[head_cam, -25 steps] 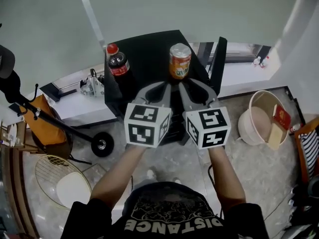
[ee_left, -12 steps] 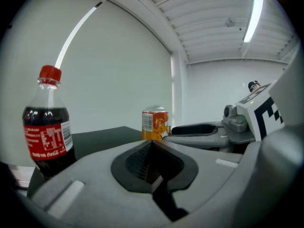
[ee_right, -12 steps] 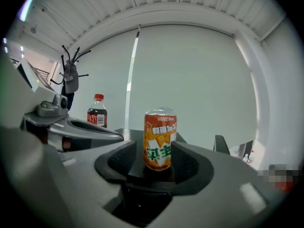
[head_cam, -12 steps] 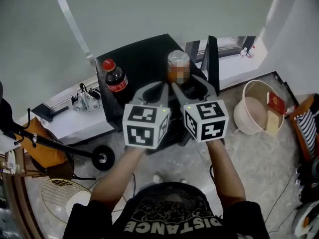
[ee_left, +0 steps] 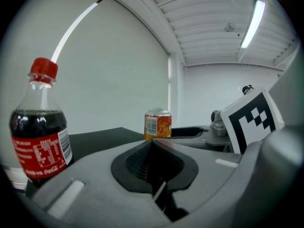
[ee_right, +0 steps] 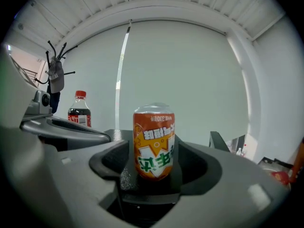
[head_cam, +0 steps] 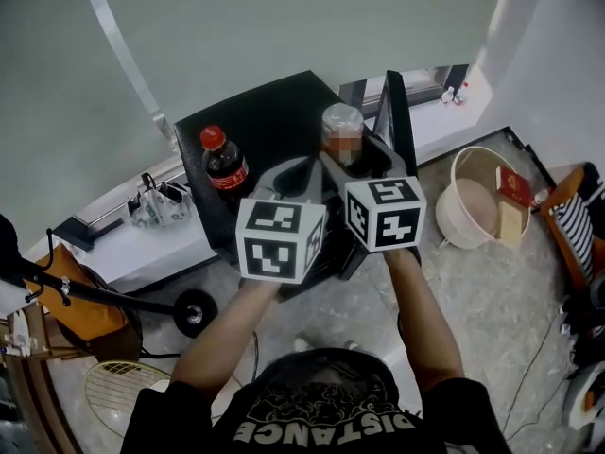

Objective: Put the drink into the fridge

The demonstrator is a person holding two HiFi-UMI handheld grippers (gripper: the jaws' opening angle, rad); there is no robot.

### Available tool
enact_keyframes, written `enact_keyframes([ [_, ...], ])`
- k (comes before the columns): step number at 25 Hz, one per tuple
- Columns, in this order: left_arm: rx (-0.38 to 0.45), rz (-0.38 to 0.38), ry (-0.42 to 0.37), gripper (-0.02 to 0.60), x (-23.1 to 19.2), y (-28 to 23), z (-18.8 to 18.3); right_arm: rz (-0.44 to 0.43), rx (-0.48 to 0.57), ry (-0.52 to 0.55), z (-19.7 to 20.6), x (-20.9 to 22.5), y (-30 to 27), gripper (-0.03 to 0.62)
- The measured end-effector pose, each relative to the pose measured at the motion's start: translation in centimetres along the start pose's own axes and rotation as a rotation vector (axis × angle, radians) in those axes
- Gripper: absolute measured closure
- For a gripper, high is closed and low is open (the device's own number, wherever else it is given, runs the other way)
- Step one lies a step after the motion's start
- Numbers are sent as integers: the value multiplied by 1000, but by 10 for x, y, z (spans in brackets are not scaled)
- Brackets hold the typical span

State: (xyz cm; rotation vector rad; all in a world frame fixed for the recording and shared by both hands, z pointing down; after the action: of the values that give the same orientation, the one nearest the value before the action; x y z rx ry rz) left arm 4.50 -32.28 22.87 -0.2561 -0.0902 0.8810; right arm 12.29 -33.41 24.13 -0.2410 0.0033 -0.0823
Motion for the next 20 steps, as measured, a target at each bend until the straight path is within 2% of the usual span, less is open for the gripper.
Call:
enact_keyframes([
  [8,-9,14,30,577,-8,-2,4,25,-23,-9,-4,2,-19,261],
  [13,-8,23,27,577,-10,-1,6,36,2,7,-7,2,-25,263],
  [20,-8,26,26,577,-13,2,6,14,-7,20,-10,2,-31,266],
])
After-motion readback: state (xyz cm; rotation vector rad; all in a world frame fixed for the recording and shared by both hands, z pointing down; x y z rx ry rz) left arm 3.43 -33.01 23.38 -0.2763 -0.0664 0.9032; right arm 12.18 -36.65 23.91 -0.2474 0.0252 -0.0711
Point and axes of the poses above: the fingertips, and each gripper's own axes: y backward along the fingers, x to its right, z out of its underside, the point moved 2 cm from there along y, backward along the fingers, and after that the axes turned 2 degrees about -x, right-handed, at the moved point
